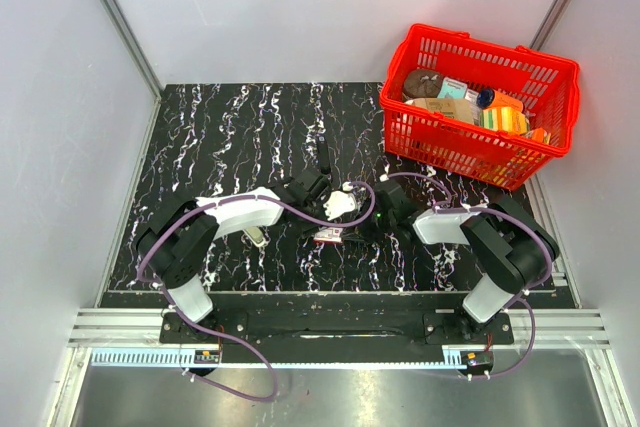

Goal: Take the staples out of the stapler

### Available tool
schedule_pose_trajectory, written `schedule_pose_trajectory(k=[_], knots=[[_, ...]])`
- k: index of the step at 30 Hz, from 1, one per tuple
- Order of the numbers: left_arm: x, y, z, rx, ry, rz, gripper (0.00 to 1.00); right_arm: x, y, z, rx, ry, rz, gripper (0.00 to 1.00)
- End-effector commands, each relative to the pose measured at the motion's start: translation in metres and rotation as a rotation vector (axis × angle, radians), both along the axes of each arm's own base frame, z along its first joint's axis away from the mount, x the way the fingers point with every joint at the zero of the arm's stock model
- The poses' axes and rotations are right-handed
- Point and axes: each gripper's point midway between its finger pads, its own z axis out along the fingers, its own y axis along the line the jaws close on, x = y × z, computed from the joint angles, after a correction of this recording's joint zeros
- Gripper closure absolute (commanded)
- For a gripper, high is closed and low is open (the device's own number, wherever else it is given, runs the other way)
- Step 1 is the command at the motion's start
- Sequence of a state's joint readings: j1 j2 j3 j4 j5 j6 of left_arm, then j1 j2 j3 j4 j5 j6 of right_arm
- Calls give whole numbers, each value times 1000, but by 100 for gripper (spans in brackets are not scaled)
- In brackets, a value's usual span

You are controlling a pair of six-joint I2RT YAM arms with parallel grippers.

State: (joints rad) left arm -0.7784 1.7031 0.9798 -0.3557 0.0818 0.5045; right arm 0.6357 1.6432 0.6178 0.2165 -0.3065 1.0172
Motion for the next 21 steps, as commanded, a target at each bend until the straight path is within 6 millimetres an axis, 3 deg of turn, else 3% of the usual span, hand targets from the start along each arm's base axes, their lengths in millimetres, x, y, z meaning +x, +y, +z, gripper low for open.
schedule_pose_trajectory(k=[1,7,16,21], knots=[[4,-7,5,-9,-16,-8,51,-4,5,-4,-20,-3,30,84],[3,-8,3,-6,-12,-9,52,-9,9,-1,22,-6,45,68],[-1,-5,4,-15,20,5,53,-12,2,13,7,-55,59,60],[6,9,14,-14,24,41,53,-14,-11,12,-71,-48,63,52]])
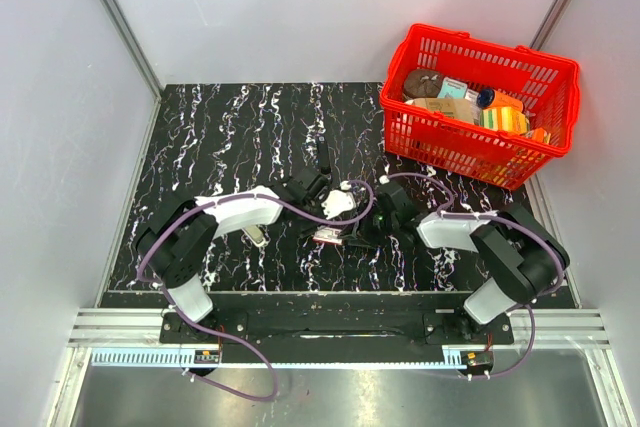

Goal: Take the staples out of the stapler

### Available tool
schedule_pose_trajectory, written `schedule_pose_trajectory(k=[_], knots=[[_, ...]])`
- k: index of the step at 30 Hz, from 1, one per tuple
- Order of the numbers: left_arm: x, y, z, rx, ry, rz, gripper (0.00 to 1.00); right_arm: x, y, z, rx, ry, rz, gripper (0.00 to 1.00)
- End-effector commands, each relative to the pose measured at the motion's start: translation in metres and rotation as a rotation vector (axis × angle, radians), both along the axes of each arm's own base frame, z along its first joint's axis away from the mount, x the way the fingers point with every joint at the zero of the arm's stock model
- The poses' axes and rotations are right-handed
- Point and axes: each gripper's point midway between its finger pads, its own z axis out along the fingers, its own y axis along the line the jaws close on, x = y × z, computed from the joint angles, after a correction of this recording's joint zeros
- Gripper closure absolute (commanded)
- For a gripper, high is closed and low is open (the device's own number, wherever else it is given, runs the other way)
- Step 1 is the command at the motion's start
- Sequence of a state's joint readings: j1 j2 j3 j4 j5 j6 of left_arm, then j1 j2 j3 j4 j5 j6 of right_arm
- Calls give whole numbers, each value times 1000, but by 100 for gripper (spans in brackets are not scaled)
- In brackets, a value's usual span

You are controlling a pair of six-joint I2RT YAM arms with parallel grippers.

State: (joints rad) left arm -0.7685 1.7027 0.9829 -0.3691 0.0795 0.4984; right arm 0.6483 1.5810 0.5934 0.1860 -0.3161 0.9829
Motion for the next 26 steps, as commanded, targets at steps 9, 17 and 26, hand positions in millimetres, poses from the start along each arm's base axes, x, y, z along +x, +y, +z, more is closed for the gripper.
schedule_pose_trajectory(k=[9,17,26], knots=[[38,46,109,-140,-50,195,37,11,-28,55,-181,-162,34,24],[44,87,205,-293,-159,371,1,46,-29,120,-272,-326,68,1],[41,150,231,-438,-186,614,1,62,-24,165,-271,-426,72,0]])
